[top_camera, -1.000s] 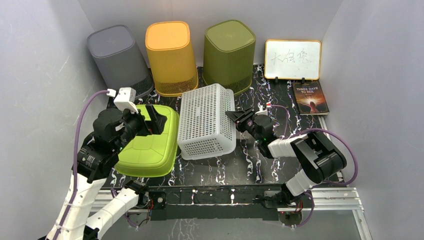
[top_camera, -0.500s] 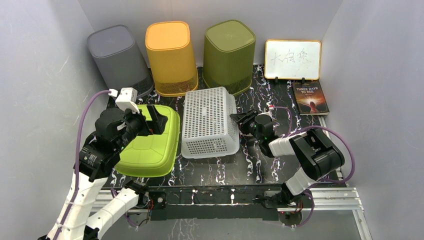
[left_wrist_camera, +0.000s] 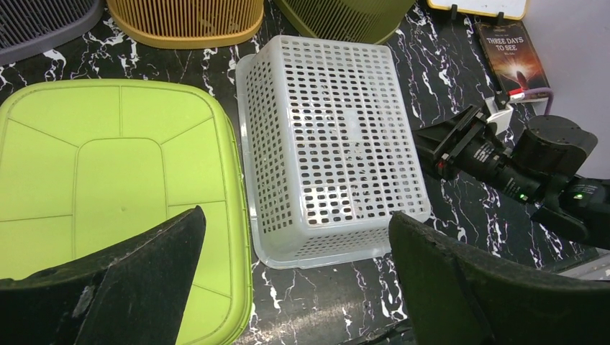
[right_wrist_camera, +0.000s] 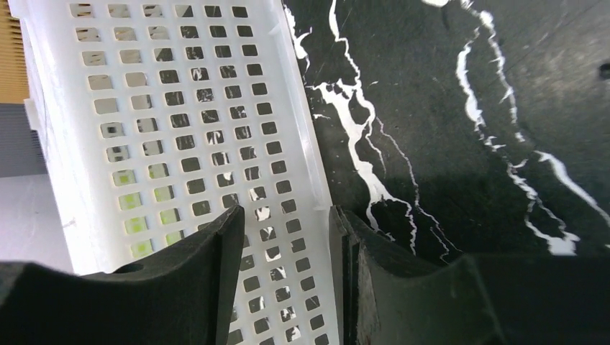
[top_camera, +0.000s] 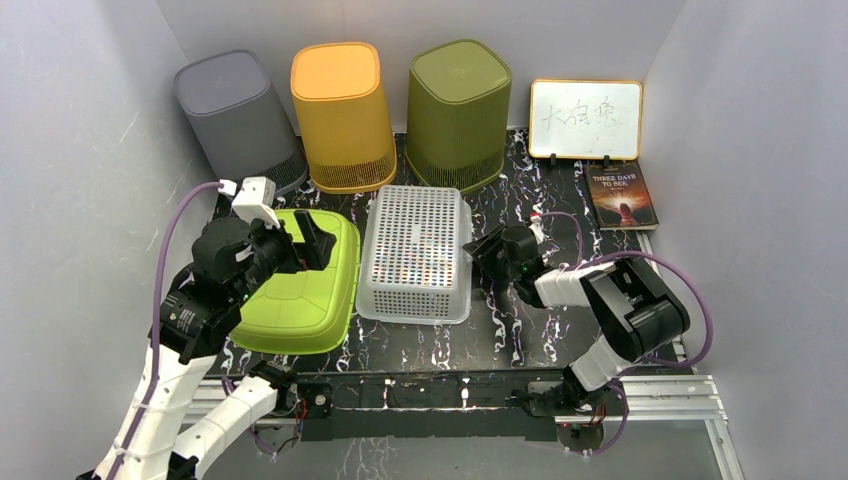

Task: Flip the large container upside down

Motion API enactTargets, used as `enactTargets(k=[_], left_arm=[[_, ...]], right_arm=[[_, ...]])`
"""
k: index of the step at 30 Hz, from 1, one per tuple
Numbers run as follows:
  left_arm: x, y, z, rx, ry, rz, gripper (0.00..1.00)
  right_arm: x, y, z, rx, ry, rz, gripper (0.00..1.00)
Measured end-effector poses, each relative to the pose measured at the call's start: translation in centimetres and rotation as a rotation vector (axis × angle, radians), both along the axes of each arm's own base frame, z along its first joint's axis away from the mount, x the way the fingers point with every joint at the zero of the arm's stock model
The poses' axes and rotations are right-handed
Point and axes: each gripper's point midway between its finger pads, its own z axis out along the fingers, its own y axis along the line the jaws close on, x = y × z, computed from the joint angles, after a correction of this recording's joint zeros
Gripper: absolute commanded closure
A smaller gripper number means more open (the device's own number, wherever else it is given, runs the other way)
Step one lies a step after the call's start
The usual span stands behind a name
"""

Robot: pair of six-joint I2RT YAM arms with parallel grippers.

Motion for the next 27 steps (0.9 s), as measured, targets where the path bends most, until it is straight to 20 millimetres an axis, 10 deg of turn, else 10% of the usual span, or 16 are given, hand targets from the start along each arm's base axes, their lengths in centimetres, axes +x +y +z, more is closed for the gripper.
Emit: enactTargets(k=[7,12,15,27], left_arm=[[0.0,0.0,-0.6,0.005,0.011,0.001,0.02],[0.1,0.0,-1.4,0.013,0.029,0.002,0.02],[0.1,0.0,-2.1,0.019,0.046,0.002,0.02],[1.1,-0.1,-3.7,0.03,0.081,0.032,0.02]], right_arm=[[-0.9,-3.1,0.8,-0.184,0.021,-0.045,0.5],[-1.5,-6.2,2.9,-0.376,0.018,-0.059,0.26],[-0.4,-6.8,5.9,-0.461,-0.021,-0.041,0.02],[1.7,-1.5,22.5,-0.624,-0.344,0.257,0.02]])
